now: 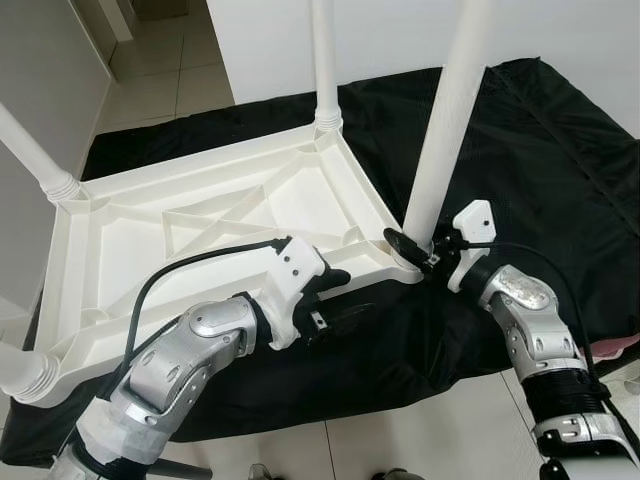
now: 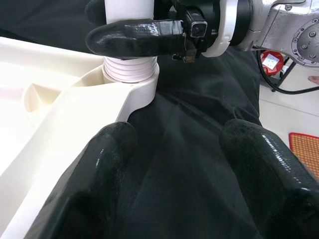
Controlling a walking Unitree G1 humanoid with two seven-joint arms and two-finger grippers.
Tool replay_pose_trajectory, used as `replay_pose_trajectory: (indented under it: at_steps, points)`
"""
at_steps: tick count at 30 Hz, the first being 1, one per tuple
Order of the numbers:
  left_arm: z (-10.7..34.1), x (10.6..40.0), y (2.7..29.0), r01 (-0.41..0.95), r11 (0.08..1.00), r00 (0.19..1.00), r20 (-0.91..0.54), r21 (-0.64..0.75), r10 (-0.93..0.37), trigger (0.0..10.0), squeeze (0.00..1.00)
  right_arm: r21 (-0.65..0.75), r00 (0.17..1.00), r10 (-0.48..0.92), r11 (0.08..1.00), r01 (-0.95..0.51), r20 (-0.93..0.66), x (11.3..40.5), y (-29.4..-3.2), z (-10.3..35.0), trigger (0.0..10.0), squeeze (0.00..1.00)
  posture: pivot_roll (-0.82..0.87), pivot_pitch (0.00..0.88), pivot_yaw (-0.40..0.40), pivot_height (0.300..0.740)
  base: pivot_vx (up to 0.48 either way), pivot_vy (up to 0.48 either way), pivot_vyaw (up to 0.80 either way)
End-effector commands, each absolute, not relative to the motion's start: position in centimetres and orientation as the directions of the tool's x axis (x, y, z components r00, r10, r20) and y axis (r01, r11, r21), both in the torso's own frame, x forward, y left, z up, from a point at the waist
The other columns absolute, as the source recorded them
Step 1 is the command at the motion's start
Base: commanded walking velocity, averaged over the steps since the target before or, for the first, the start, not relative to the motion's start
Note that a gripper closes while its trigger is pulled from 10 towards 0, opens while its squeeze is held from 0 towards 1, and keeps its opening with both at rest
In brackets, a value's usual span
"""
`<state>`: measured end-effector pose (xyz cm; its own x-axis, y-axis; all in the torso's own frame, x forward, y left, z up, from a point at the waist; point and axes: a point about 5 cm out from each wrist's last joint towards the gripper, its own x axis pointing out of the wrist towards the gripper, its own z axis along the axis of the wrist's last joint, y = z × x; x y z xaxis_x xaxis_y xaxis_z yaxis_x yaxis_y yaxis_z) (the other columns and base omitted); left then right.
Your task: Building children table
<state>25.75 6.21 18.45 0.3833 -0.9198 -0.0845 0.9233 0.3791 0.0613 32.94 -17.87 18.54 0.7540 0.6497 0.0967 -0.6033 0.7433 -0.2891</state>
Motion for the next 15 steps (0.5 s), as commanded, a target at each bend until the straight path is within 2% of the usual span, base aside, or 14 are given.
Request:
replay_pose_trajectory:
  at_steps: [1, 3, 4, 5, 6, 9, 15]
  points:
    - [18.3, 25.3, 6.0, 0.963, 0.263, 0.267, -0.098, 0.055, -0.959, 10.0, 0.00, -0.267, 0.740, 0.671, 0.724, -0.636, 0.057, 32.8, -17.4, 17.5, 0.0, 0.00, -0.10, 0.082, 0.098, 0.740, 0.000, 0.000, 0.00]
    - [18.3, 25.3, 6.0, 0.964, 0.261, 0.265, -0.097, 0.056, -0.959, 10.0, 0.00, -0.264, 0.743, 0.667, 0.728, -0.633, 0.059, 32.7, -17.5, 17.5, 0.0, 0.00, -0.11, 0.083, 0.097, 0.740, 0.000, 0.000, 0.00]
    - [18.3, 25.3, 5.9, 0.964, 0.259, 0.264, -0.096, 0.057, -0.960, 10.0, 0.00, -0.259, 0.750, 0.659, 0.735, -0.627, 0.056, 32.6, -17.7, 17.3, 3.1, 0.00, -0.11, 0.081, 0.097, 0.740, 0.000, 0.000, 0.00]
    - [18.3, 25.3, 5.9, 0.964, 0.259, 0.263, -0.095, 0.058, -0.960, 10.0, 0.00, -0.254, 0.755, 0.654, 0.740, -0.623, 0.053, 32.5, -17.8, 17.2, 3.1, 0.00, -0.11, 0.081, 0.097, 0.740, 0.000, 0.000, 0.00]
    - [18.3, 25.3, 5.8, 0.965, 0.257, 0.262, -0.093, 0.057, -0.961, 10.0, 0.00, -0.251, 0.763, 0.645, 0.747, -0.615, 0.051, 32.4, -17.9, 17.1, 10.0, 0.00, -0.11, 0.083, 0.095, 0.740, 0.000, 0.000, 0.00]
    - [18.3, 25.3, 5.8, 0.965, 0.256, 0.260, -0.093, 0.056, -0.961, 10.0, 0.00, -0.250, 0.768, 0.639, 0.752, -0.610, 0.049, 32.3, -18.0, 17.1, 10.0, 0.00, -0.11, 0.083, 0.095, 0.740, 0.000, 0.000, 0.00]
    - [18.2, 25.3, 5.7, 0.965, 0.257, 0.261, -0.090, 0.055, -0.961, 10.0, 0.00, -0.203, 0.876, 0.480, 0.863, -0.462, 0.051, 31.8, -18.5, 16.5, 10.0, 0.00, -0.12, 0.087, 0.081, 0.740, 0.000, 0.000, 0.00]
